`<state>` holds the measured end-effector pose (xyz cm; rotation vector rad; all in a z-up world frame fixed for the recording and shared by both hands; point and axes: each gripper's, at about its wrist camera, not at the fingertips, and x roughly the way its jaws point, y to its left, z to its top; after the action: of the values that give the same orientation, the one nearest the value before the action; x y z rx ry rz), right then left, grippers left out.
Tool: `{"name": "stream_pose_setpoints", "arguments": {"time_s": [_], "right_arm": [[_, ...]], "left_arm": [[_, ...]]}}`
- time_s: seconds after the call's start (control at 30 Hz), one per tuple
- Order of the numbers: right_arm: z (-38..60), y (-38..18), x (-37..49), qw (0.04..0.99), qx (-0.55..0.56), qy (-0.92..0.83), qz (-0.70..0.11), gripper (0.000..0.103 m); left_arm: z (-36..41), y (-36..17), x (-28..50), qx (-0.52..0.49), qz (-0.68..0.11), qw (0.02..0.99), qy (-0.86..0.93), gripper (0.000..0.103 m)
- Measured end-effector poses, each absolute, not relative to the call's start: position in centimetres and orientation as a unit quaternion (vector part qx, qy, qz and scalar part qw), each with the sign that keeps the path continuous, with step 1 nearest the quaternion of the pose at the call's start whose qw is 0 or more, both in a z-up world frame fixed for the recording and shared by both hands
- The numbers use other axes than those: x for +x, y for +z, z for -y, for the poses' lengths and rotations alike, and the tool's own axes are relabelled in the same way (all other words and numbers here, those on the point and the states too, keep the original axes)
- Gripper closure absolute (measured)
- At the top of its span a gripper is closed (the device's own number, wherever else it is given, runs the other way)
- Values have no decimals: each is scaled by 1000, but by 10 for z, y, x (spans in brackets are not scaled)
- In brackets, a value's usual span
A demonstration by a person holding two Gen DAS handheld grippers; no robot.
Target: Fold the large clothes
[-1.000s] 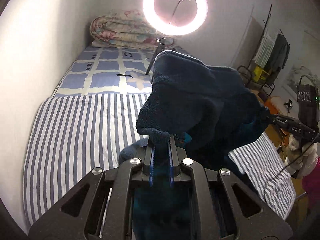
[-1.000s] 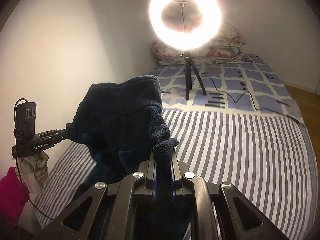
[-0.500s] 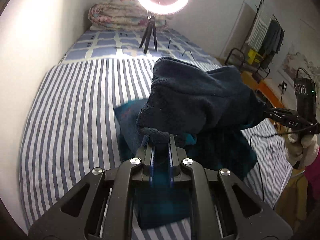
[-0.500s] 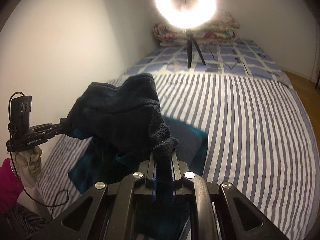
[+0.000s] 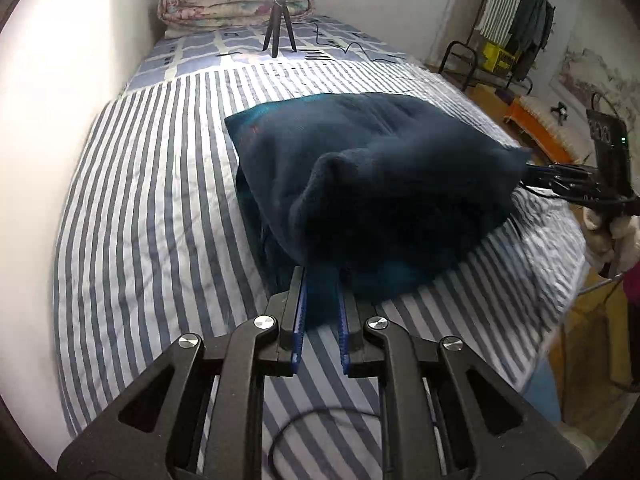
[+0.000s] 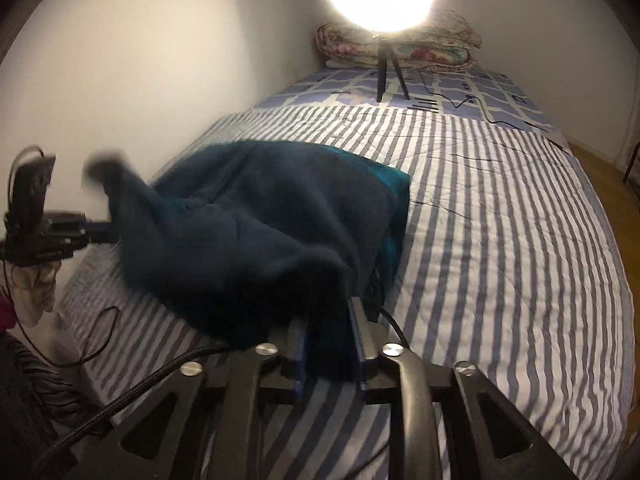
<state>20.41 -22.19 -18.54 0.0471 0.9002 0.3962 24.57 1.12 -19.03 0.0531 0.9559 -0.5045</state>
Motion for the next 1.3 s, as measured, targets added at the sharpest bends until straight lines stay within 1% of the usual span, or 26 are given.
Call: {"name": "stream_pose_setpoints", "arguments": {"time_s": [0.03, 0.1, 0.13, 0.17, 0.23, 0.3, 0.37, 0.5, 0.57, 0.6, 0.67, 0.73, 0.77, 0.8, 0.9, 1.0, 1.07, 1.13, 1.2, 1.27, 1.3], "right_arm": [[229, -179, 197, 882, 32, 193, -428, 80], [241, -168, 185, 886, 52, 193, -418, 76], [245, -163, 181, 886, 66, 195, -415, 75], [250, -156, 177, 886, 85, 198, -410, 71], [250, -149, 177, 883, 112, 203, -408, 64], [246, -148, 183, 877, 133, 205, -413, 45], [242, -154, 190, 873, 145, 199, -421, 36], [236, -185, 211, 852, 188, 181, -453, 36], [238, -207, 224, 834, 234, 173, -468, 37], [238, -213, 228, 829, 245, 169, -473, 38], [240, -228, 234, 822, 268, 153, -479, 40], [244, -233, 238, 813, 300, 158, -473, 42], [246, -234, 238, 809, 314, 164, -469, 51], [247, -235, 239, 807, 322, 168, -466, 64], [245, -231, 237, 812, 298, 166, -473, 86], [241, -217, 224, 828, 248, 165, -476, 93], [239, -208, 212, 842, 205, 156, -474, 96], [245, -212, 207, 845, 196, 137, -478, 97], [251, -227, 208, 840, 196, 111, -494, 99], [255, -242, 207, 830, 217, 120, -499, 99], [257, -241, 204, 829, 228, 131, -494, 98]], "left_arm": [[-17, -187, 239, 18, -453, 858, -240, 92], [-32, -179, 234, -16, -452, 859, -240, 86], [-38, -175, 237, -37, -452, 859, -239, 75], [-44, -173, 241, -59, -452, 858, -236, 56], [-56, -169, 253, -119, -451, 856, -222, 38], [-63, -172, 269, -175, -463, 841, -219, 37], [-67, -183, 287, -247, -476, 816, -216, 37], [-58, -208, 310, -299, -504, 781, -215, 37], [-53, -221, 318, -313, -520, 766, -213, 38], [-51, -224, 321, -313, -524, 764, -210, 42], [-44, -231, 321, -301, -535, 761, -210, 68], [-38, -230, 321, -280, -536, 768, -211, 87], [-35, -230, 321, -272, -536, 771, -210, 88], [-33, -229, 320, -266, -536, 774, -208, 92], [-29, -225, 317, -259, -534, 778, -205, 94], [-28, -215, 304, -243, -525, 789, -206, 95], [-28, -215, 297, -223, -526, 796, -200, 95], [-25, -229, 294, -207, -542, 793, -183, 95], [-22, -245, 292, -189, -559, 789, -171, 95], [-17, -249, 292, -165, -559, 795, -166, 95], [-17, -245, 292, -165, -555, 798, -165, 94]]}}
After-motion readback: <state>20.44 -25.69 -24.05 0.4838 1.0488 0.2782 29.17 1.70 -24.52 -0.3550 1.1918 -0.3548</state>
